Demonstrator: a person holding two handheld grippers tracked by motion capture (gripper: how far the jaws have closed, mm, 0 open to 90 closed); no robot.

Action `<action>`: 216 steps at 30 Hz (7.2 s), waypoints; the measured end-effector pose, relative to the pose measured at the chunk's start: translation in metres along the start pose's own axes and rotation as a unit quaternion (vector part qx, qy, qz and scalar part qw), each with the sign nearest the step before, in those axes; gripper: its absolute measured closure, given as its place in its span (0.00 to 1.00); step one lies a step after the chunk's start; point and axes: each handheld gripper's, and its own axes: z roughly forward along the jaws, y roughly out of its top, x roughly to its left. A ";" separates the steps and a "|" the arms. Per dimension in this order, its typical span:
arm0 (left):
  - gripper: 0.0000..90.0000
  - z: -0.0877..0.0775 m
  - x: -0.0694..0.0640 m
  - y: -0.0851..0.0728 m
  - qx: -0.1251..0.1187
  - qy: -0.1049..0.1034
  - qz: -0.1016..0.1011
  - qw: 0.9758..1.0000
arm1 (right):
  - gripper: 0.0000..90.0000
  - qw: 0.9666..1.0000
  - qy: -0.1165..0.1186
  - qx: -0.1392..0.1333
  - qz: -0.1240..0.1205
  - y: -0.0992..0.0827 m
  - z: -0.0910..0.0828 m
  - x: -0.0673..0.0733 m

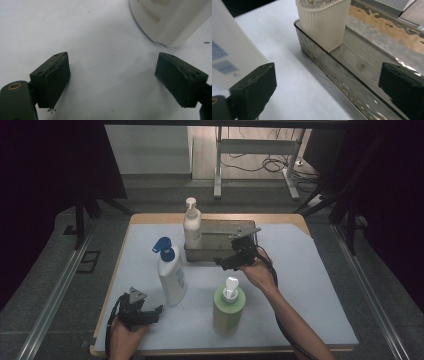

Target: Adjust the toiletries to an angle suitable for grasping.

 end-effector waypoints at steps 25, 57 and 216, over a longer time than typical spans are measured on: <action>0.14 0.000 0.000 0.000 0.000 0.000 0.000 1.000 | 0.00 1.000 -0.008 0.012 0.014 -0.040 -0.042 -0.006; 0.14 0.000 0.000 0.000 0.000 0.000 0.000 1.000 | 0.00 0.999 -0.010 0.021 0.027 -0.104 -0.100 0.016; 0.14 0.000 0.000 0.000 -0.002 0.000 -0.003 1.000 | 0.14 1.000 -0.008 -0.017 -0.008 0.038 -0.072 0.049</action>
